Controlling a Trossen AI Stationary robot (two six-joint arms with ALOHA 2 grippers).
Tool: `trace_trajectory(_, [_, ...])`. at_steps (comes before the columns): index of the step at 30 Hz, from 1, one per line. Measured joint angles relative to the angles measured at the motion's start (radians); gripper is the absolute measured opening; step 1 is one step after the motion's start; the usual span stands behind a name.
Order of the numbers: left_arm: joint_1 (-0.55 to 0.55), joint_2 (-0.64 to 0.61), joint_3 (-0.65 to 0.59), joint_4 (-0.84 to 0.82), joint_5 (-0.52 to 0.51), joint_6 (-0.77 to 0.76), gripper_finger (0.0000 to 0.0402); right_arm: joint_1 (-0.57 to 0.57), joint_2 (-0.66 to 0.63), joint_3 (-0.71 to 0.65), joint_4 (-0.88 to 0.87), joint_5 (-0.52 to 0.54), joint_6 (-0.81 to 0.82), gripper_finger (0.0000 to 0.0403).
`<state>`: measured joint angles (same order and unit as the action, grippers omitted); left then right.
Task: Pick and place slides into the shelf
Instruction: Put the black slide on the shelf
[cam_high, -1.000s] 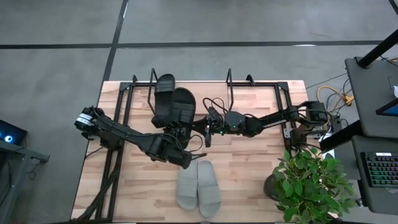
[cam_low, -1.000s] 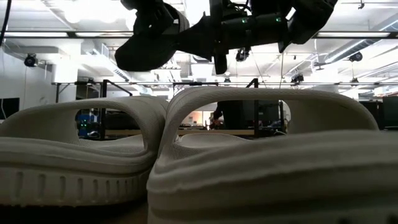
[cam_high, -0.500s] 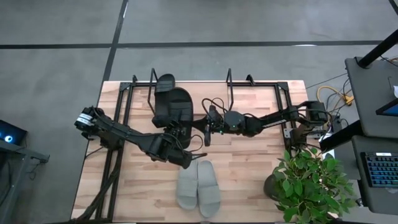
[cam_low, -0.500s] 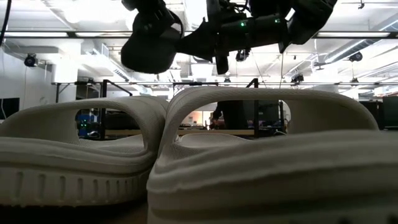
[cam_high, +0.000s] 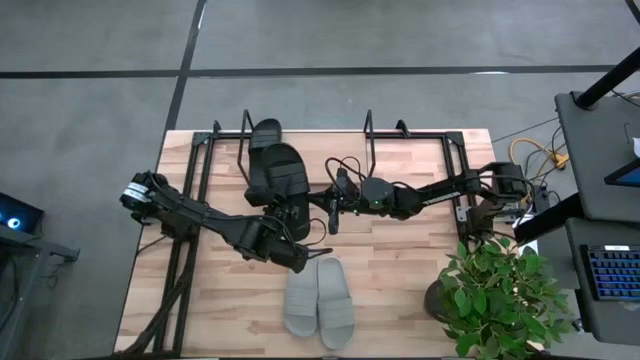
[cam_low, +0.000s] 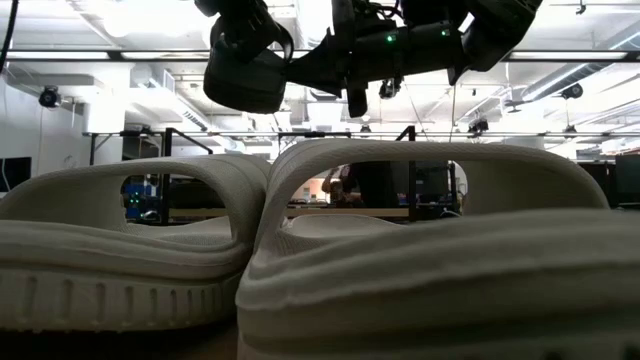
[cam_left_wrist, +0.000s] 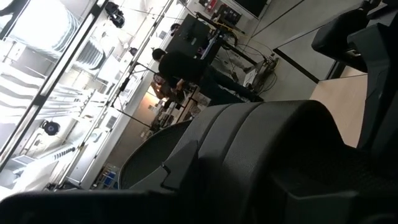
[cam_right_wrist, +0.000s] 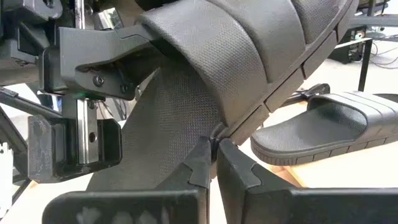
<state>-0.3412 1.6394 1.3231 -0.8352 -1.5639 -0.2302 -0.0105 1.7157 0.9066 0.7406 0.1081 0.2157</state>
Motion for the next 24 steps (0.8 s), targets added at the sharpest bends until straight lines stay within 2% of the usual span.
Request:
trace_trajectory(18, [0.024,0.0,-0.004,-0.012,-0.005,0.008,0.0095,-0.027,-0.002,-0.004,0.008,0.02,0.007,0.0008])
trace_trajectory(21, [0.028,0.0,-0.004,-0.012,-0.005,0.008,0.0077,-0.026,-0.002,-0.004,0.01,0.014,0.011,0.0008])
trace_trajectory(24, [0.028,0.0,-0.004,-0.021,-0.007,0.012,0.004,-0.024,-0.002,0.0,0.01,-0.003,0.012,0.0008])
